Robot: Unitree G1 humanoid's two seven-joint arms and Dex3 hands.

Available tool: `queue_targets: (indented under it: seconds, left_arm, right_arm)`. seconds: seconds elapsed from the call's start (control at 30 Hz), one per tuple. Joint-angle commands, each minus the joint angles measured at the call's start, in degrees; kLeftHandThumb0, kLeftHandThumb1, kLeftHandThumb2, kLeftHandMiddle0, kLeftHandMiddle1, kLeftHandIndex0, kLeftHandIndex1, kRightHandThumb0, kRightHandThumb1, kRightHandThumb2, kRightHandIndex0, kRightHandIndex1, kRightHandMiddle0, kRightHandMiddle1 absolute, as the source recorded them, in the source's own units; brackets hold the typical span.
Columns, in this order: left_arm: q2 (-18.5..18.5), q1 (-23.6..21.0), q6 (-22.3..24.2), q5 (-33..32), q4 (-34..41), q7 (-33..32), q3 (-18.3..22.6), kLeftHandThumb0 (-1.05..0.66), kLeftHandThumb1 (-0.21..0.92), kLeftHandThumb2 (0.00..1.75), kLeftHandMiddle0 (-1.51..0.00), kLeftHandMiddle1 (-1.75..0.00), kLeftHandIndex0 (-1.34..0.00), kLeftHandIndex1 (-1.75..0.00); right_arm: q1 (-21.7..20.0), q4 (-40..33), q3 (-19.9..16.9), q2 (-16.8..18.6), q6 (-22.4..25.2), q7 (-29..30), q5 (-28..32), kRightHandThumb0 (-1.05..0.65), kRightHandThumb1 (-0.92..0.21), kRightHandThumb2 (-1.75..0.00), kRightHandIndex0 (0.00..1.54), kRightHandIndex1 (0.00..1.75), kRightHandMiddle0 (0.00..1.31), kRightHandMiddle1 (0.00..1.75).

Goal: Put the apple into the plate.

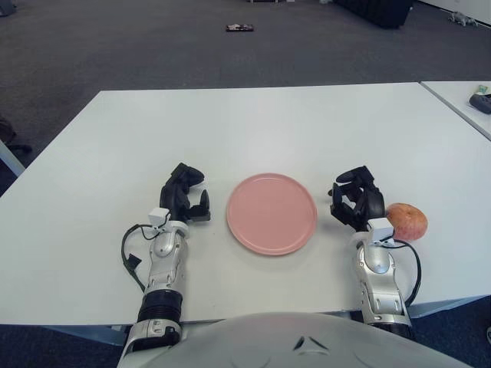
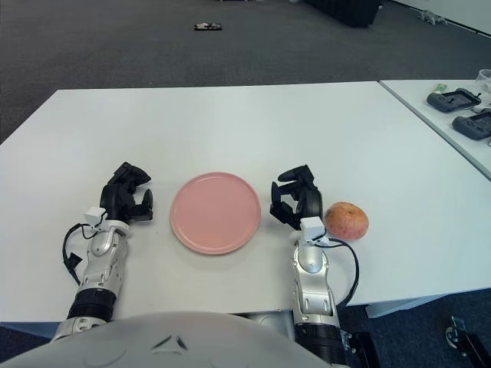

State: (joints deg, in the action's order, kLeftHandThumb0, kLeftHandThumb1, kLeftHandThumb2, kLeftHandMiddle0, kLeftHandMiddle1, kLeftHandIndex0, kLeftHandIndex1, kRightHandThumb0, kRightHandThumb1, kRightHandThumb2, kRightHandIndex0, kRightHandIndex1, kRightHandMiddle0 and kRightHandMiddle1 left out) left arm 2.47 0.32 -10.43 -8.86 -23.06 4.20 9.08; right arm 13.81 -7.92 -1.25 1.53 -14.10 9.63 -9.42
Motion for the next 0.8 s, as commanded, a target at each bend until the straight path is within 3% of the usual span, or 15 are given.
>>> queue_targets:
  seconds: [0.0, 0.07, 0.23, 0.3, 0.37, 0.47, 0.53, 0.67, 0.77]
  left_arm:
    - [0.33, 1.96, 1.75, 0.00, -2.41, -0.31, -0.14, -0.01, -0.08, 1.75, -0.91, -1.75, -0.71, -1.68]
    - [0.39, 1.91, 1.78, 0.04, -2.44, -0.38, -0.17, -0.01, -0.08, 1.75, -0.91, -1.75, -0.70, -1.68]
    - [0.53, 1.72, 2.00, 0.02, -2.61, -0.56, -0.15, -0.01, -0.08, 1.75, -0.92, -1.75, -0.71, -1.67]
    - [0.62, 1.64, 2.19, -0.06, -2.67, -0.62, -0.09, -0.01, -0.08, 1.75, -0.92, -1.75, -0.71, -1.68]
    - [0.70, 1.56, 2.21, -0.22, -2.80, -0.53, -0.02, -0.01, -0.08, 1.75, -0.92, -1.75, -0.70, -1.68]
    - [0.78, 1.45, 2.15, -0.33, -2.99, -0.43, 0.04, -0.01, -0.08, 1.75, -0.92, -1.75, -0.70, -1.68]
    - [0.82, 1.36, 2.03, -0.42, -3.18, -0.32, 0.10, -0.01, -0.08, 1.75, -0.92, -1.75, -0.70, -1.67]
    - [0.84, 1.25, 1.64, -0.65, -3.49, 0.07, 0.17, -0.01, -0.08, 1.75, -0.92, -1.75, -0.71, -1.67]
    - [0.93, 1.23, 1.40, -0.93, -3.57, 0.28, 0.25, -0.01, -0.08, 1.75, -0.92, -1.75, -0.71, -1.67]
  right_arm:
    - [0.05, -1.77, 0.36, -1.30, -3.37, 0.07, -1.88, -0.40, -0.62, -0.95, 0.54, 1.56, 0.38, 1.75]
    - [0.13, -2.29, 0.72, -2.42, -6.51, -0.71, -2.09, -0.40, -0.61, -0.95, 0.53, 1.56, 0.38, 1.75]
    - [0.59, -3.43, 1.15, -5.20, -11.76, -3.13, -1.73, -0.37, -0.81, -0.68, 0.38, 1.46, 0.26, 1.75]
    - [1.11, -4.17, 0.52, -7.62, -13.63, -2.97, -5.70, -0.42, -0.83, -0.67, 0.26, 1.37, 0.19, 1.69]
    - [1.39, -4.25, -0.58, -9.40, -15.00, -1.79, -10.06, -0.60, -0.73, -0.85, 0.11, 1.17, 0.08, 1.49]
    - [1.27, -2.61, -2.53, -11.14, -17.00, 0.39, -13.51, -0.72, -0.67, -0.90, 0.03, 0.98, 0.02, 1.32]
    - [1.05, -1.44, -3.65, -11.95, -17.76, 2.57, -16.44, -0.77, -0.66, -0.87, 0.02, 0.80, 0.01, 1.14]
    - [1.27, -1.70, -4.91, -11.84, -17.47, 6.68, -21.30, -0.88, -0.66, -0.79, 0.02, 0.22, 0.00, 0.48]
    - [2.15, -3.84, -5.96, -11.12, -16.50, 9.79, -24.55, -0.95, -0.66, -0.75, 0.01, 0.07, 0.00, 0.20]
